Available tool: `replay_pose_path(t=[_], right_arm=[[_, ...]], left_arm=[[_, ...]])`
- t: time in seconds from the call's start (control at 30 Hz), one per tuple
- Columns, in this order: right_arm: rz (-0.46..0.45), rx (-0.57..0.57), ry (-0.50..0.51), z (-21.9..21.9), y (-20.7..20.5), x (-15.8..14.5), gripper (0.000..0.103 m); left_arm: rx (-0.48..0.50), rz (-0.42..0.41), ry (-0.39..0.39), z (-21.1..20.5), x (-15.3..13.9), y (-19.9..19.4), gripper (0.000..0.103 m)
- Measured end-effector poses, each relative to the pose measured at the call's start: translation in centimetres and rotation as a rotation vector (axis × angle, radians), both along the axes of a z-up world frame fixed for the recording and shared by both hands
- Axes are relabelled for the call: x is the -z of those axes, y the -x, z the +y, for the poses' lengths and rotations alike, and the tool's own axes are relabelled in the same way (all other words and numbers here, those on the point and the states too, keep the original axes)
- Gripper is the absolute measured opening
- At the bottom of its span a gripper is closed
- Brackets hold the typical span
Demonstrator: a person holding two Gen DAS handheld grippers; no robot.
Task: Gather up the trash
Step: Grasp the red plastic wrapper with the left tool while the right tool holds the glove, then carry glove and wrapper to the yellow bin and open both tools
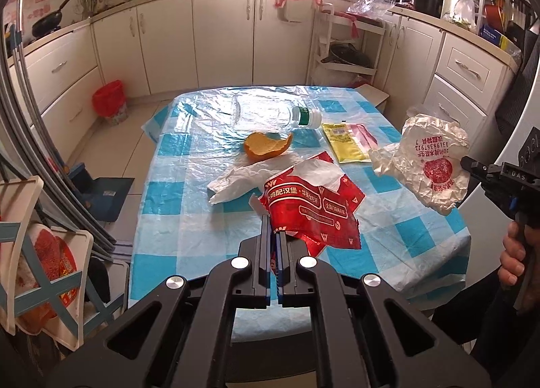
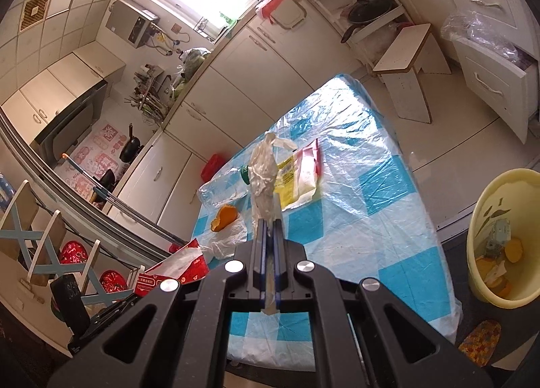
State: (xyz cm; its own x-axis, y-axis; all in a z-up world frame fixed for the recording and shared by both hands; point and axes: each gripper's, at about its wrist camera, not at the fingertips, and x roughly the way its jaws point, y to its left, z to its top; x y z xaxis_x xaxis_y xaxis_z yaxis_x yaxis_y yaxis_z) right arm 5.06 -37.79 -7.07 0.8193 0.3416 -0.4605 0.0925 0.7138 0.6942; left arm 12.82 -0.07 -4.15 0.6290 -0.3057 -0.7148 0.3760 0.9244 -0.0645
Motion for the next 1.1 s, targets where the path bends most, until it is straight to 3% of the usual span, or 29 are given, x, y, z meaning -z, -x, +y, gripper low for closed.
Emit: replay_pose_path(t=[0.5, 0.67, 0.97, 1.1], right_arm=[[-0.043, 0.173, -0.026, -5.0, 4.2, -0.9, 0.004], [-0.037, 0.229, 0.018, -6.9, 5.7, -2.1, 0.004], [0.136, 0.302, 0.179, -12.0, 6.4, -1.8, 0.004], [0.213, 0.334, 0.184, -14.0, 6.4, -0.1, 0.004]], left_arm=[[0.108, -0.020, 0.019, -6.7, -1.4, 0.9, 0.002], [0.162, -0.018, 0.031, -9.8, -1.7, 0.9, 0.002], [0.287, -0.009, 0.067, -18.2, -1.9, 1.2, 0.002], [0.330, 0.000, 0.063, -21.7, -1.4, 1.3, 0.002]])
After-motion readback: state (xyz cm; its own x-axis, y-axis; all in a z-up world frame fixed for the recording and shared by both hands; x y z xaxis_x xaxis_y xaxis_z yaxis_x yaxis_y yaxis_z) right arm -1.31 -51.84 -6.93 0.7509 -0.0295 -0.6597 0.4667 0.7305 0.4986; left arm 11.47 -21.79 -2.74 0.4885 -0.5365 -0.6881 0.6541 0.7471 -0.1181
